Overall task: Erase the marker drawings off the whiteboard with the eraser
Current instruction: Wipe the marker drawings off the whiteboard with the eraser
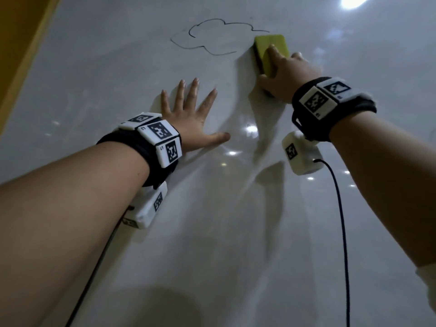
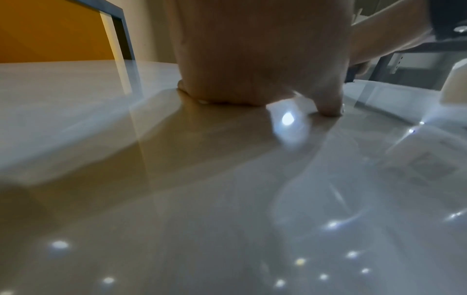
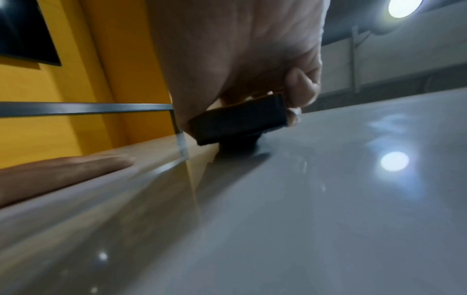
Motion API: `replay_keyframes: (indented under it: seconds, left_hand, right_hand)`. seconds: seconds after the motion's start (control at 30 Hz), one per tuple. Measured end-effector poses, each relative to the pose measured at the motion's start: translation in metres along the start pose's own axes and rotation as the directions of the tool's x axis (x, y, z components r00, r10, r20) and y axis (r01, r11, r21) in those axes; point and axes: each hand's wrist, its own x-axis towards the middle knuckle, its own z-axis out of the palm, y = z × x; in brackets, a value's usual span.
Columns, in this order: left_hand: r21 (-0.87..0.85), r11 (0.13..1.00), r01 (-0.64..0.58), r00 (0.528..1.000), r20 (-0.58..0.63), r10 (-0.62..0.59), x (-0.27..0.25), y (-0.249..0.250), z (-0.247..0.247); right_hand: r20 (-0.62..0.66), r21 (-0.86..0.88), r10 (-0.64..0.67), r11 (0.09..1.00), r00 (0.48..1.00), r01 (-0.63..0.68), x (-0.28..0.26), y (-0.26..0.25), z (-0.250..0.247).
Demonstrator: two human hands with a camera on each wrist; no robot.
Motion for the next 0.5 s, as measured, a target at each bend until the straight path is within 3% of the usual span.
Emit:
replay_keyframes:
  seconds: [0.1,0.2,0.3,0.43,0.5]
  left_hand:
    - [0.003,0.999,-0.042,0.999,-0.002,0.042,-0.002,-0.008,-0.001]
    - [0.017,0.999,-0.049,0.999,-0.02,0.05,-0.004,-0.02,-0.004]
    - [0.029,1.0,-0.007,0.998,-0.06,0.009,-0.008,-0.04,-0.011]
    - [0.028,0.997,0.069,0.997,-0.034,-0.068,-0.017,-0.074,-0.016]
    - [0.028,0.994,0.109,0.994,0.008,-0.11,-0.021,-0.088,-0.016]
  right_hand:
    - [0.023,0.037,0.071,0.997,0.997,-0.072,-0.007,-0.01,-0.004]
    - [0.048,0.016,-0.034,0.999,0.998,0.033,-0.016,-0.031,0.002]
    - [0.061,0.012,-0.043,0.999,0.997,0.043,-0.018,-0.034,0.0]
    - [0.044,0.091,0.105,0.99,0.993,-0.109,-0.017,-0.049,-0.001]
    - [0.054,0.111,0.059,0.992,0.997,-0.065,-0.02,-0.073,0.004]
